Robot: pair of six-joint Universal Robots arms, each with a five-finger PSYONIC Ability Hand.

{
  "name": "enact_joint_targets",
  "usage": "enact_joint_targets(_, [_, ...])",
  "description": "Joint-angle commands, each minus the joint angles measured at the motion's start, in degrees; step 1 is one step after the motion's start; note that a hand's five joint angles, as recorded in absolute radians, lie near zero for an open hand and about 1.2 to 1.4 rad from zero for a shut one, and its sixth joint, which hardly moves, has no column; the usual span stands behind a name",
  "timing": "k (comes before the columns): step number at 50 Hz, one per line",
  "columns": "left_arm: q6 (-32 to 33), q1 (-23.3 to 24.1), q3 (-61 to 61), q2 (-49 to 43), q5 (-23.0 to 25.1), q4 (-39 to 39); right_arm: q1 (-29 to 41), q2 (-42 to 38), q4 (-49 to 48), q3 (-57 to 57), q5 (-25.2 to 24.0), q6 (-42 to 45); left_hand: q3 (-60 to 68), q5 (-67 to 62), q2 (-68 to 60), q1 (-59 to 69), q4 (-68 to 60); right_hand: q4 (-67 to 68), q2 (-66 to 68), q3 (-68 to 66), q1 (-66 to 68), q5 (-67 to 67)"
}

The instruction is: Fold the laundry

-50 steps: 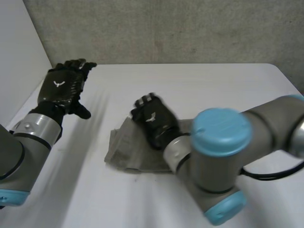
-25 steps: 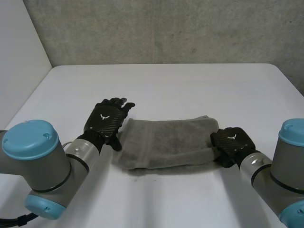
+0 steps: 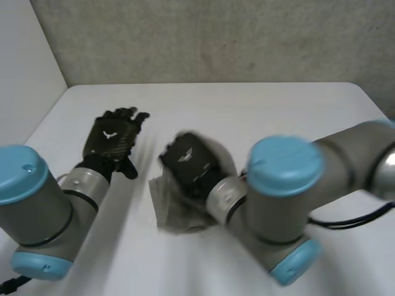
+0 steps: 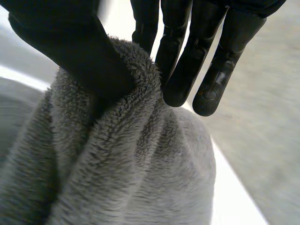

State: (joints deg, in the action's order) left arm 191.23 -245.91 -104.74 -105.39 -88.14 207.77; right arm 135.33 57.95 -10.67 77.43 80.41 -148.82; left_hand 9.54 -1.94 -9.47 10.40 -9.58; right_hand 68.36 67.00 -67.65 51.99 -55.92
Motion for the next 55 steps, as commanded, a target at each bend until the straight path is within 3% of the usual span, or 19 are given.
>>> enact_joint_targets(1, [-1.4, -1.5, -0.4, 3.1, -0.8, -0.1, 3.0, -5.9, 0.4, -1.1, -2.3, -1.3, 0.5, 1.9, -0.5, -0.4, -0.4, -17.2, -15.8, 16.5, -0.8, 14.7])
enact_joint_targets(2, [-2.0, -1.4, -0.4, 3.3, -0.8, -0.1, 3.0, -5.9, 0.4, -1.1, -2.3, -1.3, 0.5, 1.9, -0.5, -0.4, -0.4, -17.4, -16.0, 16.7, -1.0, 15.0])
enact_joint_targets(3, [-2.7, -1.3, -0.2, 3.4, -0.7, -0.1, 2.9, -4.7, 0.5, -1.1, -1.6, -3.6, 0.5, 1.9, -0.5, -0.4, -0.4, -38.1, -36.7, 37.3, -21.7, 35.6])
enact_joint_targets(4, [-2.7, -1.3, -0.2, 3.4, -0.7, -0.1, 2.9, -4.7, 0.5, -1.1, -1.6, -3.6, 0.5, 1.9, -0.5, -0.4, -0.4, -38.3, -36.9, 37.6, -21.9, 35.8])
enact_joint_targets(6, [-3.4, -1.1, 0.1, 3.5, -0.7, -0.1, 0.9, 0.0, 0.5, -0.7, 1.6, -11.0, 0.5, 1.9, -0.5, -0.4, -0.4, -58.4, -57.0, 57.7, -42.0, 55.9])
enact_joint_targets(7, [-4.2, -1.0, 0.6, 3.4, -0.7, -0.1, 0.9, 0.1, 0.5, -0.7, 1.6, -11.1, 0.8, 1.6, -0.9, 0.0, -0.8, -58.4, -57.0, 57.7, -42.0, 55.9])
enact_joint_targets(11, [-6.3, -0.2, 2.8, 3.4, -0.4, -0.5, -8.5, 5.3, 1.3, 0.7, 4.5, -24.4, 2.0, 0.4, -2.1, 1.2, -2.0, -58.4, -57.0, 57.7, -42.0, 55.9])
enact_joint_targets(16, [-9.7, 3.2, 7.7, 1.4, -0.2, -5.3, -13.6, 7.2, 7.4, -0.3, 2.6, -31.7, 2.0, 0.4, -2.1, 1.2, -2.0, -58.4, -57.0, 57.7, -42.0, 55.9])
enact_joint_targets(21, [-13.2, 6.6, 15.7, -7.4, -0.3, -13.7, -14.2, 3.2, 14.4, -4.2, -0.2, -32.0, 2.0, 0.4, -2.1, 1.2, -2.0, -58.4, -57.0, 57.7, -42.0, 55.9])
enact_joint_targets(29, [-13.4, 7.2, 19.4, -16.0, -0.9, -21.7, -13.9, -4.8, 19.3, -9.0, -1.1, -31.2, 2.0, 0.4, -2.1, 1.2, -2.0, -58.4, -57.0, 57.7, -42.0, 55.9])
enact_joint_targets(40, [-12.5, 7.1, 15.7, -16.7, -0.8, -23.0, -13.1, -9.9, 20.0, -10.0, -0.2, -20.4, 1.3, 1.0, -1.4, 0.5, -1.3, -58.4, -57.0, 57.7, -42.0, 55.9])
enact_joint_targets(50, [-11.1, 6.6, 17.6, -7.0, -0.6, -24.5, -13.1, -0.4, 19.4, -9.8, 0.4, -19.1, 1.5, 0.9, -1.6, 0.7, -1.5, -58.4, -57.0, 57.7, -42.0, 55.9])
enact_joint_targets(53, [-9.7, 6.5, 20.4, -1.3, -0.6, -26.7, -13.5, 5.3, 18.3, -9.9, 3.3, -20.0, 1.5, 0.9, -1.6, 0.7, -1.5, -58.4, -57.0, 57.7, -42.0, 55.9])
enact_joint_targets(55, [-9.6, 6.3, 22.5, 1.3, -0.7, -28.6, -13.8, 11.5, 16.4, -10.5, 8.7, -22.2, 1.5, 0.9, -1.6, 0.7, -1.5, -58.4, -57.0, 57.7, -42.0, 55.9])
